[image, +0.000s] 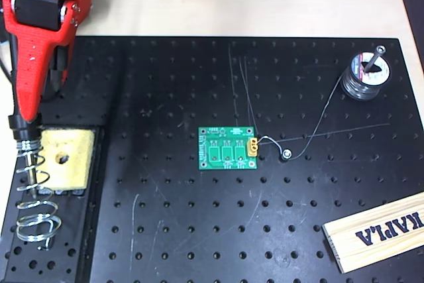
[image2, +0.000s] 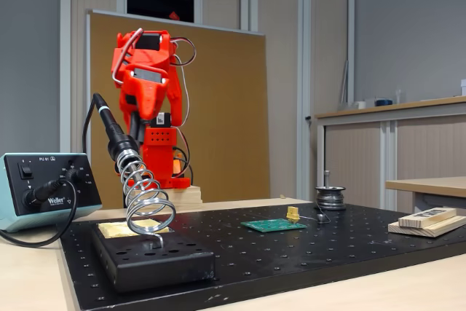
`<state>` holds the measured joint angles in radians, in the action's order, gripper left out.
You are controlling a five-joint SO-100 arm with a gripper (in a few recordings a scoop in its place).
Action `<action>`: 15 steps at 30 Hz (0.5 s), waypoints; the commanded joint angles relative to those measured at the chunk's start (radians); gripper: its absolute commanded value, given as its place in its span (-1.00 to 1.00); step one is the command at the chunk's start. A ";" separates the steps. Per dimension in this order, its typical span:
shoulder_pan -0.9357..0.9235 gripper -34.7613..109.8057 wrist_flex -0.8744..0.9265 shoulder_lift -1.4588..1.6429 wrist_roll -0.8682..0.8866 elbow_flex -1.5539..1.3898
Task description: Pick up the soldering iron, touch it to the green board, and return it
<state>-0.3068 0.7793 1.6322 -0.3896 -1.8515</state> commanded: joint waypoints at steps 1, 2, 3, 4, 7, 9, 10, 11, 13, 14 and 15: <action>-0.037 -0.09 -0.003 -0.015 -0.025 0.092; -0.044 -0.09 -0.002 -0.029 -0.029 0.109; -0.049 -0.10 0.000 -0.040 -0.032 0.123; -0.055 -0.11 0.002 -0.049 -0.037 0.135; -0.071 -0.12 0.006 -0.066 -0.046 0.155; -0.077 -0.13 0.006 -0.067 -0.048 0.153; -0.078 -0.15 0.006 -0.064 -0.048 0.147; -0.080 -0.16 0.006 -0.061 -0.046 0.140; -0.081 -0.19 0.006 -0.048 -0.041 0.120; -0.081 -0.21 0.003 -0.040 -0.040 0.107; -0.081 -0.22 -0.002 -0.029 -0.038 0.094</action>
<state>-0.3774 0.7793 1.5478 -0.4218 -1.7411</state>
